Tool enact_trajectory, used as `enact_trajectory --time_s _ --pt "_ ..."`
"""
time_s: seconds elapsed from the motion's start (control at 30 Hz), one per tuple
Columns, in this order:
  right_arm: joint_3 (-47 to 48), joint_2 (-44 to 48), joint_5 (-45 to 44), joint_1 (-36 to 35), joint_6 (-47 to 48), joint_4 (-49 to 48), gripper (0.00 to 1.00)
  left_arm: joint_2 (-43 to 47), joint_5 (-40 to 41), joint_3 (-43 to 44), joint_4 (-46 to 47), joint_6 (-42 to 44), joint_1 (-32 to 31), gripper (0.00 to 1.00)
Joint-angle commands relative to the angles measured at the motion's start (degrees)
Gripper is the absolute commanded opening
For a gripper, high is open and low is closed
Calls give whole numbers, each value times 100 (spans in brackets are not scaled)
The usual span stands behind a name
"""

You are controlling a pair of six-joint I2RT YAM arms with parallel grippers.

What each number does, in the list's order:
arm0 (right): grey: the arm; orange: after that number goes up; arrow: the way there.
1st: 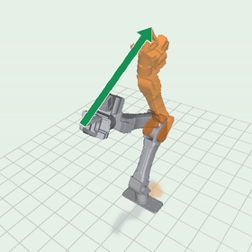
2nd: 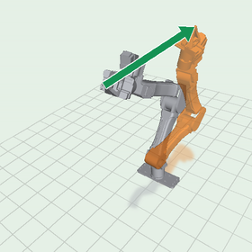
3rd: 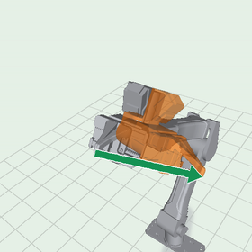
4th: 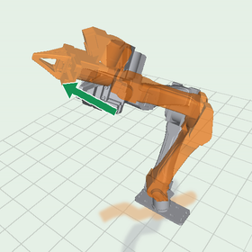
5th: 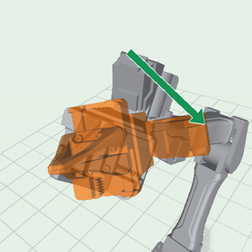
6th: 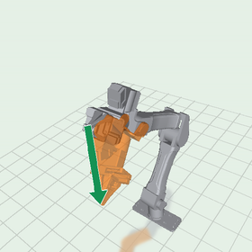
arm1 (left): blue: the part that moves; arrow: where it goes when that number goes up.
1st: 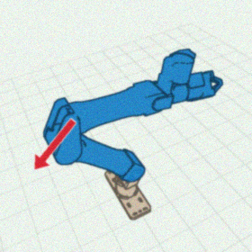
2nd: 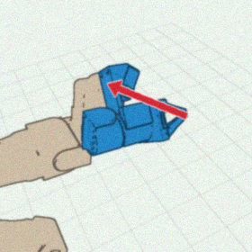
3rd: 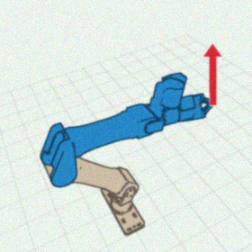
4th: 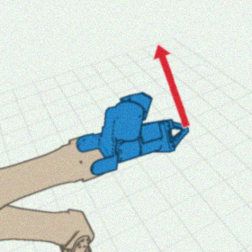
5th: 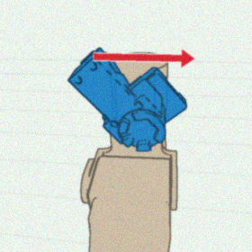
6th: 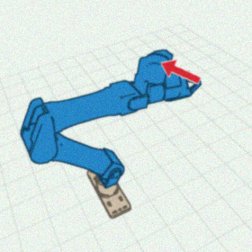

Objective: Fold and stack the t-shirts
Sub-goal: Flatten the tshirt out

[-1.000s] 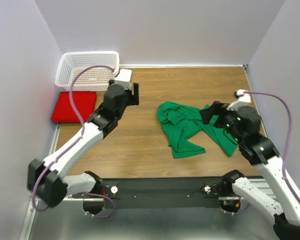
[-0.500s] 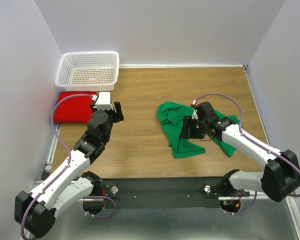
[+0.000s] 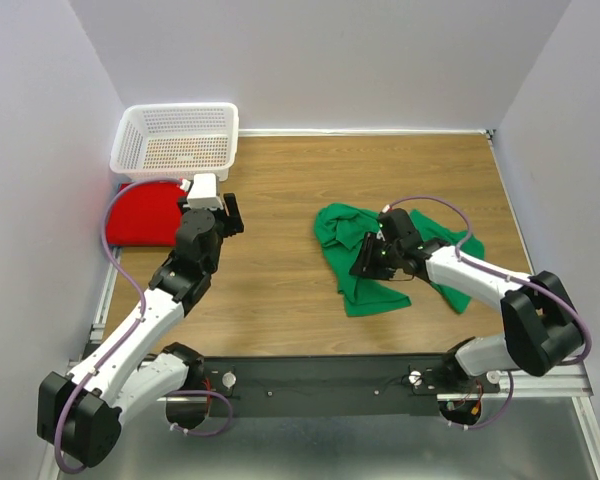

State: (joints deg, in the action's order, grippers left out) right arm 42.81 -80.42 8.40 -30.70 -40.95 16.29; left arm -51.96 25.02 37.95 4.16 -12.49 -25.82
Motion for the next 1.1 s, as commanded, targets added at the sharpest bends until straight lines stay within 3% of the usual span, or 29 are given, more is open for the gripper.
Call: enact_trajectory --time_s 0.0,0.1,0.27,0.3,0.43,0.67,0.73,0.77,0.87,0.93,1.07 --pt "-71 -157 -154 -15 -317 -504 45 116 -85 81 32 -69 51 73" --pt "-44 -324 -146 -15 -361 -548 41 116 -111 89 23 -69 51 73" --pt "279 -281 -85 -15 -256 -566 8 116 -164 89 14 -60 60 73" --pt "411 -237 -41 -15 -221 -566 6 116 -164 81 14 -52 60 73" --pt "1298 -298 187 -24 -142 -566 1 108 -172 80 14 -43 60 72" --pt "3513 -1894 627 -15 -123 -575 1 46 -278 72 41 -8 60 72" --pt "3937 -2292 549 -41 -150 -566 6 20 -348 63 41 1 60 72" --pt "4329 -2650 635 -76 -98 -566 22 11 -400 46 58 1 60 73" --pt "4989 -3084 1127 -103 200 -487 50 -77 -454 45 58 27 60 72" --pt "4966 -3059 1164 -94 341 -321 54 -147 -533 54 58 54 60 72" --pt "4159 -2313 304 -68 981 -92 57 -305 -840 63 58 106 60 72"
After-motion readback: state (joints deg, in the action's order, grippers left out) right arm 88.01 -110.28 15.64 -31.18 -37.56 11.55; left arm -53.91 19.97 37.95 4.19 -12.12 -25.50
